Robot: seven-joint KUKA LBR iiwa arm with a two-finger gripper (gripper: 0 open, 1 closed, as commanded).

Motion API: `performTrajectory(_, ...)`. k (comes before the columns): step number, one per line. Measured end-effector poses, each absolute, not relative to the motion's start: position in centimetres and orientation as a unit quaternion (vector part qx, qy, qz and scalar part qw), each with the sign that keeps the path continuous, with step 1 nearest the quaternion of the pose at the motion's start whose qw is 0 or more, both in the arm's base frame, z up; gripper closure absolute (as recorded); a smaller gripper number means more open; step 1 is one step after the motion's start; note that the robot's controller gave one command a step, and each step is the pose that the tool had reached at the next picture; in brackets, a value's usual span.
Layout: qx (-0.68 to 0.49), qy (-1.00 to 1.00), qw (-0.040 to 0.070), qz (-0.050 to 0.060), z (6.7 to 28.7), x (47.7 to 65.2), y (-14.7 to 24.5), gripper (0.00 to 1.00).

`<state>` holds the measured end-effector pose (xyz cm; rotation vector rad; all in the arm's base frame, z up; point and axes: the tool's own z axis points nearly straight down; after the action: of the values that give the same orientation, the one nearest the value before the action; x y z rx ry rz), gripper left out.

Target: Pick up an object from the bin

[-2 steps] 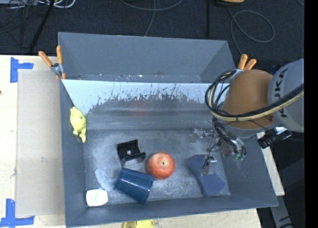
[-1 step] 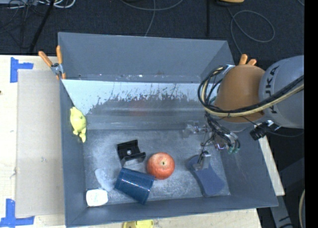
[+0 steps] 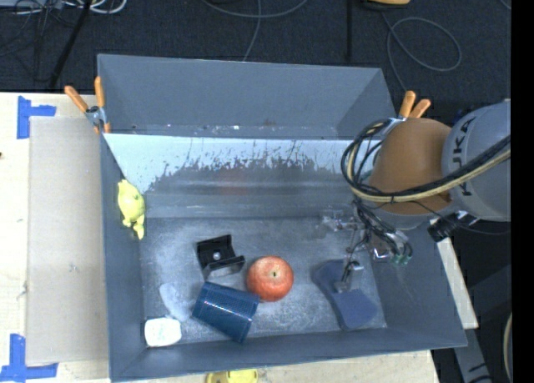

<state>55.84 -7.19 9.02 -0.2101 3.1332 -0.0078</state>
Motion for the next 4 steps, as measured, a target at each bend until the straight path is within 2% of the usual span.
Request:
performTrajectory(1,-0.038,0.999,0.000,0.000,7.3,55.6,-0.1,0.00)
performTrajectory(2,-0.102,0.995,-0.001,0.003,8.1,51.6,0.2,0.00)
performTrajectory(3,-0.117,0.993,-0.002,-0.002,10.6,49.7,0.4,0.00)
performTrajectory(4,-0.076,0.997,0.002,0.002,11.1,50.0,4.2,0.00)
